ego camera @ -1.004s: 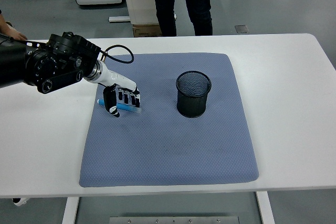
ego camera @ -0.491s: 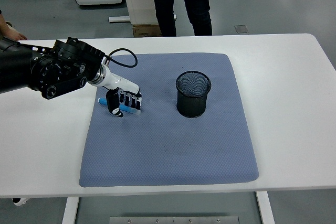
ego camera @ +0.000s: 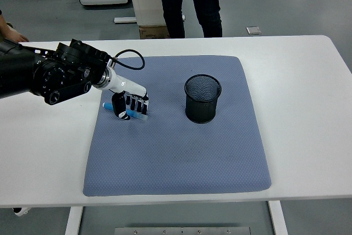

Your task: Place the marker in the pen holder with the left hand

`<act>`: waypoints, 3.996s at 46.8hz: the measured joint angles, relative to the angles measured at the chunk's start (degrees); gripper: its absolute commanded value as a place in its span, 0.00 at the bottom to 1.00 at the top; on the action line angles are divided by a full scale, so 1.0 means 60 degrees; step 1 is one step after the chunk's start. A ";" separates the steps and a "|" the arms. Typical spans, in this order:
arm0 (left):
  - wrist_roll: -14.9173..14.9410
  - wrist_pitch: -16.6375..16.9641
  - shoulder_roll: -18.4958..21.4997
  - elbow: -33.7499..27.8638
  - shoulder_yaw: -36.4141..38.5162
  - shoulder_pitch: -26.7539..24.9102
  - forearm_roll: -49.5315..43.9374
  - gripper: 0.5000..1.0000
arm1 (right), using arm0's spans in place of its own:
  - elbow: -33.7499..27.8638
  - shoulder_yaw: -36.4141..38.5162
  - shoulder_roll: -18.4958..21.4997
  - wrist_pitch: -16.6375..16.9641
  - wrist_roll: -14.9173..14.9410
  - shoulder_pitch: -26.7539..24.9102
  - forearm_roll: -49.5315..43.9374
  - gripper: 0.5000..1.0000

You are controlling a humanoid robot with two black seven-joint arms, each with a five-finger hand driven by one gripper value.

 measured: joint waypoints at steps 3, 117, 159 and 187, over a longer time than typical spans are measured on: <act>0.0000 0.0000 -0.0005 0.0000 0.0027 -0.0001 0.0000 0.31 | 0.0000 0.0000 0.0000 0.0000 0.0000 -0.0001 -0.0001 1.00; -0.0033 -0.0019 0.0044 -0.0014 0.0166 -0.0014 0.0073 0.17 | 0.0004 0.0000 0.0000 0.0000 0.0002 0.0000 0.0001 1.00; -0.0039 -0.0017 0.0044 0.0002 0.0166 -0.0018 0.0082 0.18 | 0.0000 0.0000 0.0000 0.0000 0.0002 -0.0002 -0.0002 1.00; -0.0073 -0.0017 0.0050 -0.0005 0.0166 -0.0007 0.0071 0.18 | 0.0002 0.0000 0.0000 0.0000 0.0000 -0.0001 -0.0001 1.00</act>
